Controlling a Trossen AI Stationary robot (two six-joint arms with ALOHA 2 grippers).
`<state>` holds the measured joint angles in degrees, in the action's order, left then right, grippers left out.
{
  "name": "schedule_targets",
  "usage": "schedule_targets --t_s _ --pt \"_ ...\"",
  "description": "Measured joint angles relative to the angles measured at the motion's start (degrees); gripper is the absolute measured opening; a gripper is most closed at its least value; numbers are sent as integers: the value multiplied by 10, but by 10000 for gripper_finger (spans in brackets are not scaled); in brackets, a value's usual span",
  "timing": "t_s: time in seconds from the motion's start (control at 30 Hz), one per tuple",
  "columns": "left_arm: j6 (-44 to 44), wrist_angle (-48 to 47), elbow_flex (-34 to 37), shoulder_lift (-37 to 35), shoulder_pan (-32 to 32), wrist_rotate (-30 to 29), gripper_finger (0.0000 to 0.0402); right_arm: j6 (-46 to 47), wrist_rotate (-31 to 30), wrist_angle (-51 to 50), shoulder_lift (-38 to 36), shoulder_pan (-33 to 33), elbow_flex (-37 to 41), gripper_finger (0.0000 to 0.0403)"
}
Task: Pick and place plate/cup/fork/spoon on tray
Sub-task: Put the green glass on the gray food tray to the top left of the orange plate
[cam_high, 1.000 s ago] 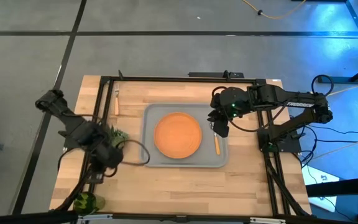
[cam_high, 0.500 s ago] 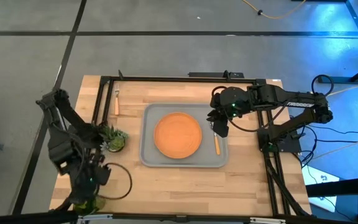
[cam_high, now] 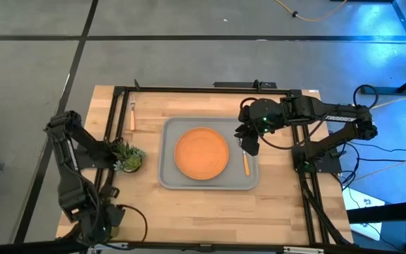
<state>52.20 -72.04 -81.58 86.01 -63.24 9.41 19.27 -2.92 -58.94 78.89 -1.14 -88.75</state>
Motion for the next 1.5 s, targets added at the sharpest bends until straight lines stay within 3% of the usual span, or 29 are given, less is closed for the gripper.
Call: schedule_targets --t_s 0.53,1.2,1.5 --pt "17 19 19 1 -29 -14 73 2 0 0 0 0 0 99" --pt "17 36 103 1 -28 -10 72 17 0 0 0 0 0 99" --pt "17 40 108 0 22 2 9 32 0 0 0 0 0 99"
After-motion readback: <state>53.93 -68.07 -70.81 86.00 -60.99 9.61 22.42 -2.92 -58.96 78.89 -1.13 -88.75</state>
